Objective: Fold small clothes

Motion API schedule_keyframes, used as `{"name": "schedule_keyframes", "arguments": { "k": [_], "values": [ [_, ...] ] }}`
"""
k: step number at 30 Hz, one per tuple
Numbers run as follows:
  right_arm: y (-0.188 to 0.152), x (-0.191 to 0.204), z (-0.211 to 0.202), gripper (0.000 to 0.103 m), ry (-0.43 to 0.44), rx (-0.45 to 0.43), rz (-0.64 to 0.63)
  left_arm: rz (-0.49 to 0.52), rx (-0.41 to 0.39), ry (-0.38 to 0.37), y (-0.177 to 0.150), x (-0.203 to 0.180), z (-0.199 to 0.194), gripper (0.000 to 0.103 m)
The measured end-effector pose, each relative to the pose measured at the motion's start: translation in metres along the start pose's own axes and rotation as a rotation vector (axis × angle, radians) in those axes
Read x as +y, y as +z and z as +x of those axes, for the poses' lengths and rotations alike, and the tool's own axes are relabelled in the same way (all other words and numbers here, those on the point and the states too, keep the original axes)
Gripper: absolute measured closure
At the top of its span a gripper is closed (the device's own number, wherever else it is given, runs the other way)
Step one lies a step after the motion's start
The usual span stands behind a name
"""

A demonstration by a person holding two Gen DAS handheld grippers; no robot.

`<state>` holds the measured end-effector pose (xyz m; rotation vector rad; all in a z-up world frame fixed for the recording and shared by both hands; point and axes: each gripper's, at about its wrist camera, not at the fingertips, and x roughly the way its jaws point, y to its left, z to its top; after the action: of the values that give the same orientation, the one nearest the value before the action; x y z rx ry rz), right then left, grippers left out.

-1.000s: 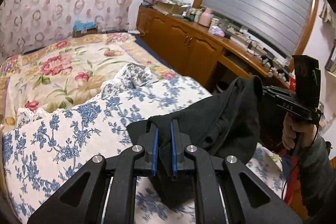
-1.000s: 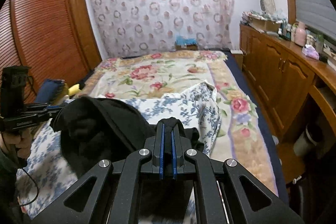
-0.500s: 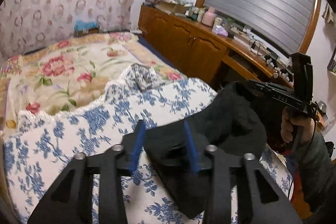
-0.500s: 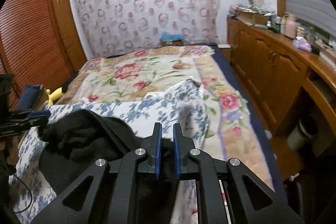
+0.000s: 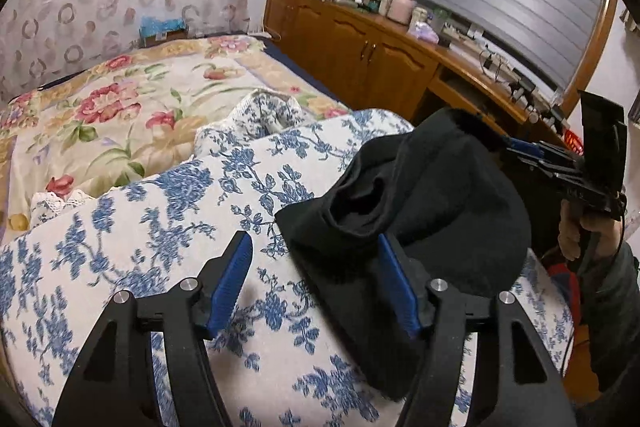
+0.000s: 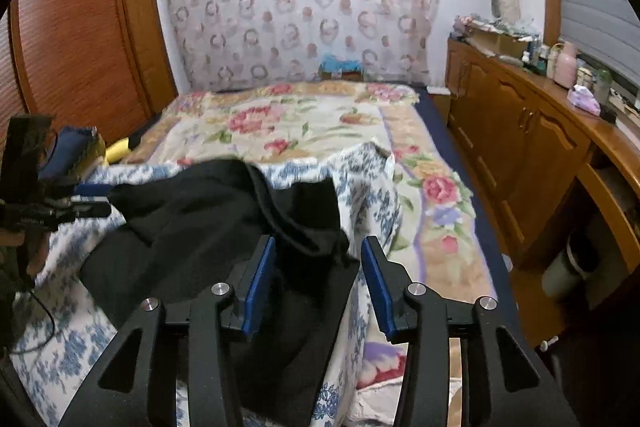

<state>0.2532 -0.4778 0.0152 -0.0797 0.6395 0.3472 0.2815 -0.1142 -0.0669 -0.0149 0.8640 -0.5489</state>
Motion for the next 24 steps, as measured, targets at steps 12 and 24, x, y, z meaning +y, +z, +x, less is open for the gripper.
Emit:
{"name": "schedule_keyframes", "arguments": {
  "k": [12, 24],
  "values": [
    [0.026, -0.019, 0.026, 0.085, 0.035, 0.024, 0.019, 0.007, -0.001, 0.111, 0.022, 0.010, 0.029, 0.038],
    [0.028, -0.018, 0.005, 0.051, -0.046, 0.011, 0.074, -0.011, 0.040, 0.049, 0.006, 0.004, 0.028, 0.038]
  ]
}}
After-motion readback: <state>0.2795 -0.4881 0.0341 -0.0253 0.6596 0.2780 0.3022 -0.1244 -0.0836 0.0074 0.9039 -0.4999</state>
